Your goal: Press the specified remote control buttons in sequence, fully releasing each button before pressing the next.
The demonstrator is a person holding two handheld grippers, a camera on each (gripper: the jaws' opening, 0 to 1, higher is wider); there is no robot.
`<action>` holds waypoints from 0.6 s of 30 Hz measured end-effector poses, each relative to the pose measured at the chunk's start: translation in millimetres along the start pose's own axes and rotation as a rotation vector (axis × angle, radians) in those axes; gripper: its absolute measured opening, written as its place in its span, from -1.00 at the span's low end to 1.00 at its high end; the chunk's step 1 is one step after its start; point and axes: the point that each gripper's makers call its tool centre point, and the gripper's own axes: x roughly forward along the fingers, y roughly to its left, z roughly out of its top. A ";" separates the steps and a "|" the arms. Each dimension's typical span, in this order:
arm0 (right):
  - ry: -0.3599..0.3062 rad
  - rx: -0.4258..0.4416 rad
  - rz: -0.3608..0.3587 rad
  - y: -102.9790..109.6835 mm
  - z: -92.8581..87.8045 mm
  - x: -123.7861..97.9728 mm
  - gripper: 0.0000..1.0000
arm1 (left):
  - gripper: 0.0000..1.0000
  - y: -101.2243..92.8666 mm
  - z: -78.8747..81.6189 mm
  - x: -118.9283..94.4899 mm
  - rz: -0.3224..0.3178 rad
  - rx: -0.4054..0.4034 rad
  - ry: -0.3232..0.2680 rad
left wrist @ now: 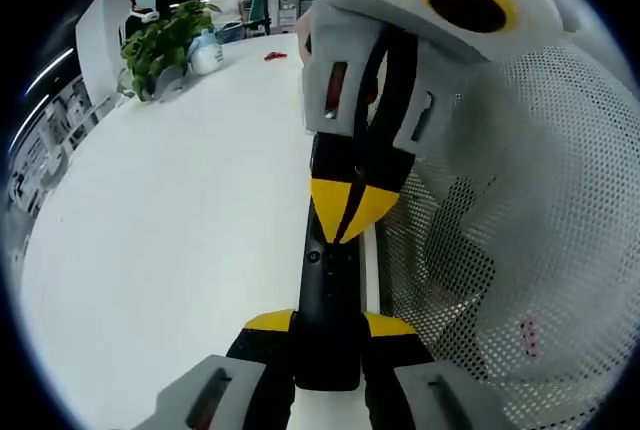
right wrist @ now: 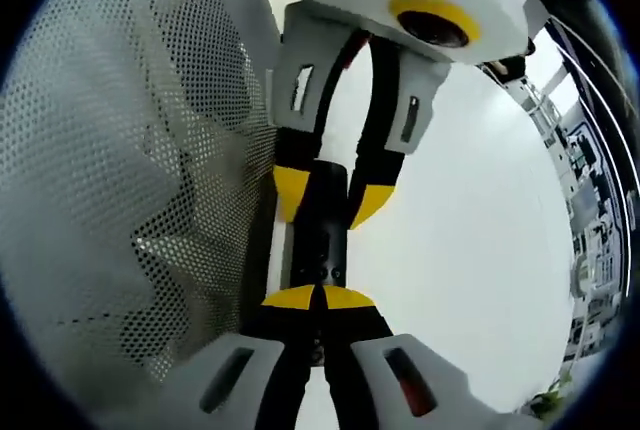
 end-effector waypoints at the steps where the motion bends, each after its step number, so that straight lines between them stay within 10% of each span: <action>1: 0.000 -0.015 0.005 1.7 1.3 0.4 -1.00 | -0.51 0.0 0.1 -0.2 0.000 0.000 0.000; 18: 0.071 -0.265 -0.032 6.1 5.3 5.2 -1.00 | -0.51 -0.4 0.3 -0.1 0.000 0.007 -0.001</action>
